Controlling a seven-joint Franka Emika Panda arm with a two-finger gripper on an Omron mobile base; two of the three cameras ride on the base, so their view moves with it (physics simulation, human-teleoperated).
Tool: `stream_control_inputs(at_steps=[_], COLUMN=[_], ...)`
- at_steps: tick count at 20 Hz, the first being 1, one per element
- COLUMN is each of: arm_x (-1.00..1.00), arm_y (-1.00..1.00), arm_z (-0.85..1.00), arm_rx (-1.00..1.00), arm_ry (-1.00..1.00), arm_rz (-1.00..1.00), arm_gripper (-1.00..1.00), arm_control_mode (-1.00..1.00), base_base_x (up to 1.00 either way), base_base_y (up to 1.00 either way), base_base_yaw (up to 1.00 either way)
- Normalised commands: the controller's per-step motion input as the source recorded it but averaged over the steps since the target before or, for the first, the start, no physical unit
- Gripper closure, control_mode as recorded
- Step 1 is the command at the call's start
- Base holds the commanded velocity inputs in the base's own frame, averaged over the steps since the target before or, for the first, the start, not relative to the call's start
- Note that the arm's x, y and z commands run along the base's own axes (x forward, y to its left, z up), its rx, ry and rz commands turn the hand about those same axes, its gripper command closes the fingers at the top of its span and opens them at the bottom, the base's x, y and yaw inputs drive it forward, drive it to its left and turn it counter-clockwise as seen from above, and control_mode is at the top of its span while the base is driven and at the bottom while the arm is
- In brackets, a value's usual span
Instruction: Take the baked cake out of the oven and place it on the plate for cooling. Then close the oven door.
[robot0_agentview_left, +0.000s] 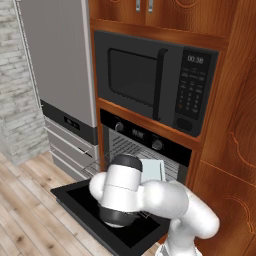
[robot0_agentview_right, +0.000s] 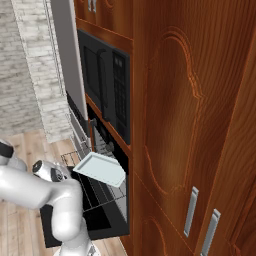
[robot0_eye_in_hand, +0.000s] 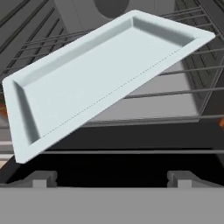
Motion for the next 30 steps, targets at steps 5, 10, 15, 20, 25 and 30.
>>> stream_control_inputs(at_steps=[5,10,15,20,25,30], arm_x=[0.23,0.21,0.15,0.09,0.04,0.06], arm_y=[0.0,0.0,0.0,0.0,-0.03,-0.02], arm_z=[-0.22,-0.23,-0.23,-0.23,-0.22,-0.19], arm_rx=[0.0,0.0,0.0,0.0,0.0,0.0], arm_ry=[0.0,0.0,0.0,0.0,0.0,0.0], arm_rz=[0.0,0.0,0.0,0.0,0.0,0.0], arm_gripper=[-1.0,-1.0,-1.0,-1.0,-1.0,-1.0], arm_control_mode=[-1.0,-1.0,-1.0,-1.0,-1.0,-1.0], base_base_x=[0.0,0.0,0.0,0.0,0.0,0.0], base_base_y=[0.0,0.0,0.0,0.0,0.0,0.0], base_base_yaw=[0.0,0.0,0.0,0.0,0.0,0.0])
